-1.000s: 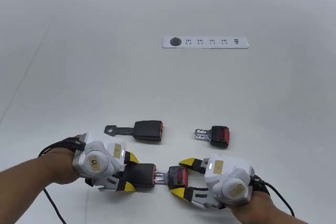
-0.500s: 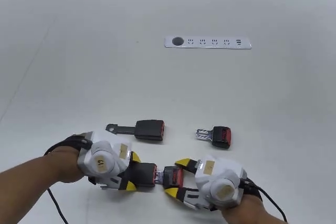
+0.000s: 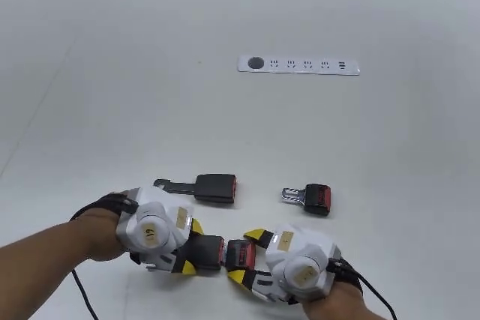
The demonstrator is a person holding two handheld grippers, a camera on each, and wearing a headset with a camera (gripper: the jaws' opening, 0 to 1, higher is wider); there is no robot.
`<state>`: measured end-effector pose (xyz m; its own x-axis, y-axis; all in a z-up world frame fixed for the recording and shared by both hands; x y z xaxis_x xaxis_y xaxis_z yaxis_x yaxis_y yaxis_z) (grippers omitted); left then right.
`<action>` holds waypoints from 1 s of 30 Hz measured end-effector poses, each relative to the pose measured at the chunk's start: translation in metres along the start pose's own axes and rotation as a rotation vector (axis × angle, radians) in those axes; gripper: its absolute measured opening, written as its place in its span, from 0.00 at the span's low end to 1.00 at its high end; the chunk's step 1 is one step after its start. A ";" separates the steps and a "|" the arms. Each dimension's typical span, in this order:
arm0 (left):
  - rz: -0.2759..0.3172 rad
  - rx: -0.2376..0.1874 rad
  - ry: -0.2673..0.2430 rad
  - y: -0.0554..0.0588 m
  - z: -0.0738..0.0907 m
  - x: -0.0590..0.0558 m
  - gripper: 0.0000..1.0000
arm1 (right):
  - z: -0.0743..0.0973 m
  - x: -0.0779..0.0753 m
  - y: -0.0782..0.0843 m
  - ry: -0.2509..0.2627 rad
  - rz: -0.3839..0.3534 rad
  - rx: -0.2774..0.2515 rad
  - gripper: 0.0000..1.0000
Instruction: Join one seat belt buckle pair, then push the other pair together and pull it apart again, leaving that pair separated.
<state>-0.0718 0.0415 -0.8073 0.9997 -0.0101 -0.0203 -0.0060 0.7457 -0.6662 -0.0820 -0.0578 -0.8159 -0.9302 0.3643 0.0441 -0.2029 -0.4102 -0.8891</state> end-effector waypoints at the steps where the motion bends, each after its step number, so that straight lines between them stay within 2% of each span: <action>1: 0.000 -0.001 0.000 0.001 0.000 0.000 0.34 | 0.000 0.000 0.000 0.000 0.002 0.002 0.37; 6: -0.001 -0.002 0.001 0.001 0.000 0.001 0.35 | -0.001 -0.001 -0.001 -0.003 0.008 0.003 0.37; 10: 0.003 -0.024 0.000 0.003 0.001 0.001 0.34 | 0.000 -0.001 -0.001 -0.015 0.020 0.009 0.37; 12: 0.005 -0.033 -0.001 0.002 0.002 0.000 0.34 | 0.001 -0.001 -0.002 -0.034 0.051 0.017 0.37; 19: 0.023 -0.079 -0.014 0.006 0.004 0.000 0.34 | 0.001 0.000 -0.002 -0.042 0.110 0.018 0.36; 26: 0.027 -0.106 -0.017 0.007 0.004 0.000 0.34 | 0.002 0.000 -0.002 -0.047 0.117 0.004 0.35; 30: 0.028 -0.120 -0.017 0.007 0.004 0.000 0.34 | 0.003 -0.001 -0.002 -0.074 0.127 -0.009 0.35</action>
<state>-0.0717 0.0494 -0.8086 0.9994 0.0217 -0.0286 -0.0358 0.6604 -0.7501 -0.0818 -0.0599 -0.8126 -0.9684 0.2469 -0.0359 -0.0795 -0.4418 -0.8936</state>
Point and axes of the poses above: the centre of the closed fingertips' face, and the gripper's own axes: z roughly backward along the fingers, x roughly to its left, y roughly out of its underside, the point moved 4 cm from there along z, roughly backward along the fingers, and after that the axes turned 12 degrees about -x, right-handed, at the moved point
